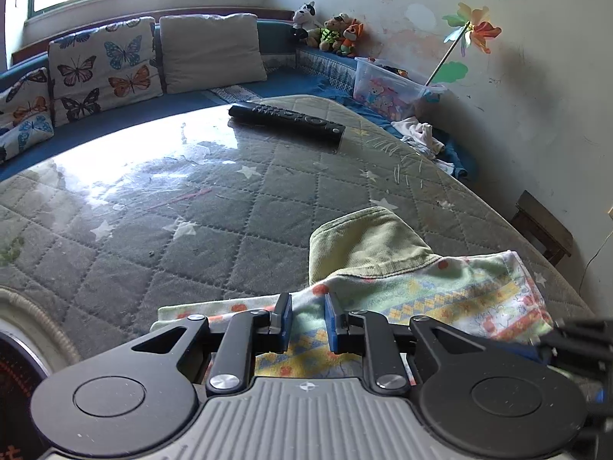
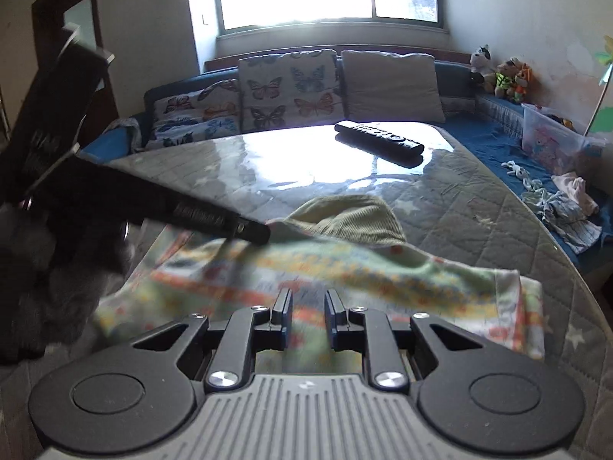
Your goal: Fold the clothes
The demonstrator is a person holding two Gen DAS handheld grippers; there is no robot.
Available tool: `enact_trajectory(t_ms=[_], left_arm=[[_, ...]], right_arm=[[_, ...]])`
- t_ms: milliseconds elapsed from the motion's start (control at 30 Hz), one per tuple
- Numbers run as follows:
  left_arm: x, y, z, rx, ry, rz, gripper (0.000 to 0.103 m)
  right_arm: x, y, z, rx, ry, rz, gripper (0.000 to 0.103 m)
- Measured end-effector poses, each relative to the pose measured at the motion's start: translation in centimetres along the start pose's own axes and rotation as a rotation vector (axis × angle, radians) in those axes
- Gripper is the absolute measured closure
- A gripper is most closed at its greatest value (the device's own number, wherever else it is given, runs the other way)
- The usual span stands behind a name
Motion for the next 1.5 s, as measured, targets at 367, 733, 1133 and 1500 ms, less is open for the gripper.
enact_trajectory(t_ms=[367, 733, 1133, 1500], left_arm=[[-0.1, -4.8, 6.7, 0.026, -0.025, -0.042, 0.083], [-2.4, -8.7, 9.0, 0.024, 0.005, 0.033, 0.083], [-4.5, -10.8, 11.6, 0.019, 0.050, 0.114, 0.065], [-4.2, -13.6, 14.8, 0.026, 0.123, 0.090, 0.028]], right_arm=[[2.1, -5.0, 5.7, 0.040, -0.132, -0.092, 0.073], [5.0, -6.5, 7.5, 0.064, -0.212, -0.165, 0.071], [2.1, -5.7, 8.5, 0.089, -0.180, -0.130, 0.048], [-3.6, -5.9, 7.9, 0.078, -0.088, -0.046, 0.020]])
Point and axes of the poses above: each gripper's, at about its wrist camera, not at the fingertips, and z roughly against the way its jaws point, x to its right, y to its top, the point moved 3 cm from there along -z, roughly the way its jaws point, and after that the axes turned 4 degrees about y, right-handed, at the moved point
